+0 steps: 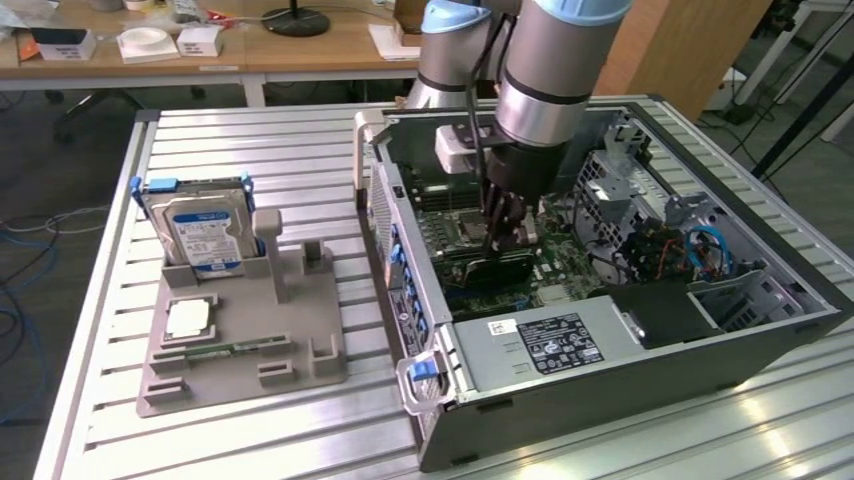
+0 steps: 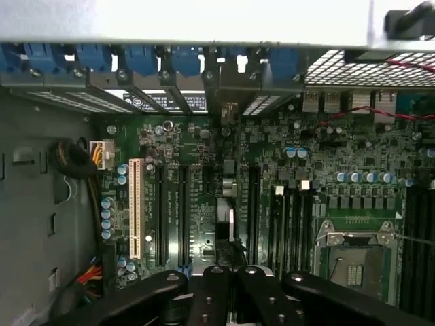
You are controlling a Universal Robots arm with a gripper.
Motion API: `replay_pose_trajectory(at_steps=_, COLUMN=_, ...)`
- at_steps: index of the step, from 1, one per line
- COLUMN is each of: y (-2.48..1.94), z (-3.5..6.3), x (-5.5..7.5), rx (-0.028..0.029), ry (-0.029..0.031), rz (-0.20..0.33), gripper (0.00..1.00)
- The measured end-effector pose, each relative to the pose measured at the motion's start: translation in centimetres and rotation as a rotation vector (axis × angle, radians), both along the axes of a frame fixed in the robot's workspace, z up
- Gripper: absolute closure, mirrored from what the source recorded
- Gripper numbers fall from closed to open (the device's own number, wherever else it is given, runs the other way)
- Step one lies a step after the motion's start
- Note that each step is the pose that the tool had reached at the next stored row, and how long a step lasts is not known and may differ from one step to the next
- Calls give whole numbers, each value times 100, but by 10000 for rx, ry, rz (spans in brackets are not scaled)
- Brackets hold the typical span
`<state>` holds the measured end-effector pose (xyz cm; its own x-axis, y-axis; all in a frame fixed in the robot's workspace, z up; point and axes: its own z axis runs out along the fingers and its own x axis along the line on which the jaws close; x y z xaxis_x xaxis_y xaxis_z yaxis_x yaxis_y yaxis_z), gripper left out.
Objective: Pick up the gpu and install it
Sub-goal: 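Press down on the gpu until it lock into place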
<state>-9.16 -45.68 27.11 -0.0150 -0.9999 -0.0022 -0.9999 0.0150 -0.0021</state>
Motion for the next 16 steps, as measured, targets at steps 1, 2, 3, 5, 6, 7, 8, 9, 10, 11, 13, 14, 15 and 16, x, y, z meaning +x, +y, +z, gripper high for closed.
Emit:
replay_pose_trajectory(at_steps=1, y=-1, z=-17, x=0, rx=1, ry=-13, rz=-1, gripper=89)
replay_pose_trajectory(at_steps=2, y=-2, z=-21, x=3, rx=2, ry=-13, rz=-1, gripper=89)
replay_pose_trajectory(at_steps=3, y=-2, z=-21, x=5, rx=4, ry=-12, rz=0, gripper=89)
replay_pose_trajectory(at_steps=5, y=0, z=-30, x=17, rx=16, ry=-14, rz=0, gripper=89)
replay_pose_trajectory(at_steps=6, y=0, z=-33, x=24, rx=19, ry=-14, rz=-1, gripper=89)
replay_pose_trajectory(at_steps=7, y=1, z=-36, x=34, rx=20, ry=-14, rz=-1, gripper=89)
replay_pose_trajectory(at_steps=8, y=3, z=-38, x=48, rx=21, ry=-15, rz=-1, gripper=89)
replay_pose_trajectory(at_steps=9, y=4, z=-41, x=60, rx=24, ry=-15, rz=-1, gripper=89)
replay_pose_trajectory(at_steps=10, y=5, z=-42, x=72, rx=26, ry=-15, rz=-1, gripper=89)
replay_pose_trajectory(at_steps=11, y=4, z=-42, x=77, rx=25, ry=-15, rz=0, gripper=89)
replay_pose_trajectory(at_steps=13, y=5, z=-45, x=78, rx=24, ry=-14, rz=-2, gripper=89)
replay_pose_trajectory(at_steps=14, y=5, z=-53, x=79, rx=26, ry=-14, rz=-2, gripper=89)
replay_pose_trajectory(at_steps=15, y=5, z=-63, x=80, rx=24, ry=-14, rz=-1, gripper=89)
replay_pose_trajectory(at_steps=16, y=5, z=-75, x=80, rx=22, ry=-14, rz=0, gripper=89)
